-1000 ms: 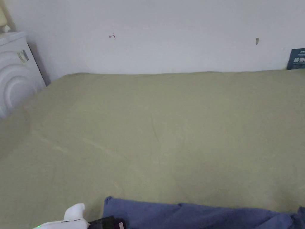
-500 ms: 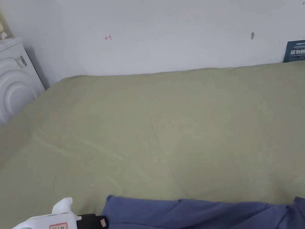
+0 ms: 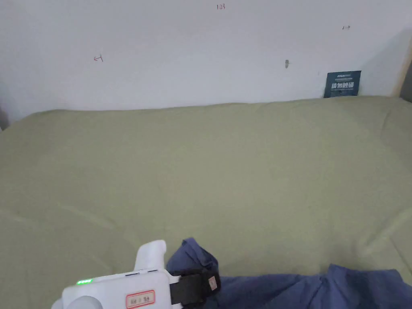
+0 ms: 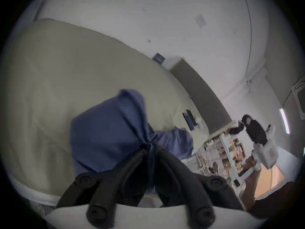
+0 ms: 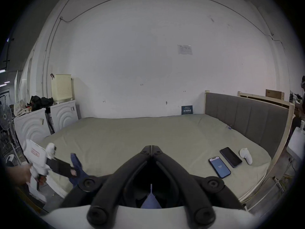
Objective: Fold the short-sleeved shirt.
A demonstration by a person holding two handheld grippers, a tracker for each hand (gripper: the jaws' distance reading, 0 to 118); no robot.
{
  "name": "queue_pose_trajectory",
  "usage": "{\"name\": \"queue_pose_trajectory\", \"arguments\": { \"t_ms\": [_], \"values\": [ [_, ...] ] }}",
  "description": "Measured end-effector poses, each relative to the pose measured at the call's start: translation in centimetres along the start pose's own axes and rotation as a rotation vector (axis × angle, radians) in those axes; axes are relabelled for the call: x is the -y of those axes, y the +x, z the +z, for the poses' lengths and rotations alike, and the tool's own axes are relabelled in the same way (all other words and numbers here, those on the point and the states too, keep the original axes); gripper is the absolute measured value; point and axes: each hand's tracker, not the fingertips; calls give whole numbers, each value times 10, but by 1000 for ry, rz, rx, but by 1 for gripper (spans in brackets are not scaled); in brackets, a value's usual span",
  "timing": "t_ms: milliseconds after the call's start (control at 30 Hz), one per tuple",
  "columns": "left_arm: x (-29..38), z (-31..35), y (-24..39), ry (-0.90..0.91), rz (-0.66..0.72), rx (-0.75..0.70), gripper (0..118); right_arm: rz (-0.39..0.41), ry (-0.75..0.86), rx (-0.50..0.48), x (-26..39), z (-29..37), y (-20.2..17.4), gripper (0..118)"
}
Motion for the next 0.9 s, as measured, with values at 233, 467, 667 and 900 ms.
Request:
{"name": "queue_pose_trajectory", "arguments": {
  "t_ms": [233, 467, 667, 900],
  "values": [
    [31, -84, -1, -83, 65, 45, 9, 4, -8, 39, 4, 4, 7, 0],
    [39, -91, -32, -73, 350, 111, 46, -1, -50, 45, 8, 1, 7, 0],
    [26, -30, -32, 160, 292, 183, 51, 23, -70, 6, 13, -2, -1, 0],
    [51, -72, -53, 63, 345, 116, 0, 44, -76, -51, 13, -1, -16, 0]
  ]
}}
